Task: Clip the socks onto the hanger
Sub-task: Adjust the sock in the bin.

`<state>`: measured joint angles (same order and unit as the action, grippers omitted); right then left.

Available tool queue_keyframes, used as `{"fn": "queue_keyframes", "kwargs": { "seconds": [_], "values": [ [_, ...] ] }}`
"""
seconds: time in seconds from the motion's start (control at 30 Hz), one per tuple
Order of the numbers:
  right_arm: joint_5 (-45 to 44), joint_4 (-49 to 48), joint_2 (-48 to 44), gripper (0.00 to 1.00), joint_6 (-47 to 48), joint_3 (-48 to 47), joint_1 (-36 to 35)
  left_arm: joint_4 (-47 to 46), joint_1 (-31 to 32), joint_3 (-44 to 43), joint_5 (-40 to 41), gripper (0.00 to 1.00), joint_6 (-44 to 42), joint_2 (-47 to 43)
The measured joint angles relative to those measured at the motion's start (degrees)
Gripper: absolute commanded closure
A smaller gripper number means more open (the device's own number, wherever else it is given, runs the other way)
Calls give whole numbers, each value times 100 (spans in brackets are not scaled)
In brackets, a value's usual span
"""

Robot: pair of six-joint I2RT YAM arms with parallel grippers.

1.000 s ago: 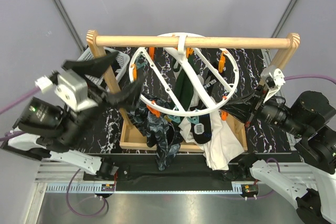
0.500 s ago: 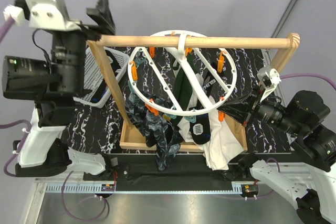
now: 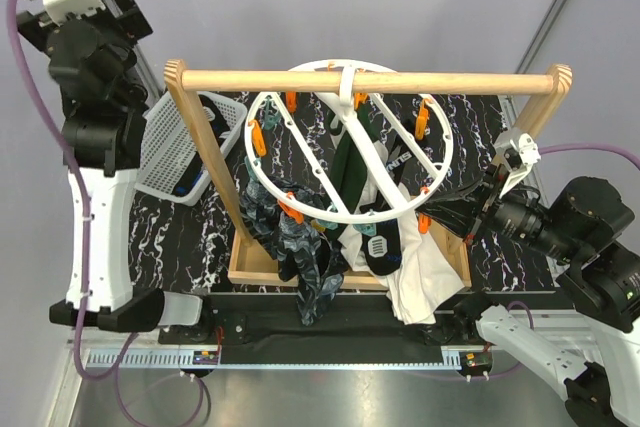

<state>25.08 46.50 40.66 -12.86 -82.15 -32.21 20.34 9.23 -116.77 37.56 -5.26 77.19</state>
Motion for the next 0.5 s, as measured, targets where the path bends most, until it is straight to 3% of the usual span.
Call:
{"fn": "queue_keyframes", "kwargs": {
  "seconds": [0.27,0.5],
  "values": [
    [0,9,-50,100,2,42,0,1373,-1980,1458,-1005,1,2396,271],
    [22,-61,-87,100,0,214,0,1733,-2326,2262,-2105,1,3379,1023]
  ]
}}
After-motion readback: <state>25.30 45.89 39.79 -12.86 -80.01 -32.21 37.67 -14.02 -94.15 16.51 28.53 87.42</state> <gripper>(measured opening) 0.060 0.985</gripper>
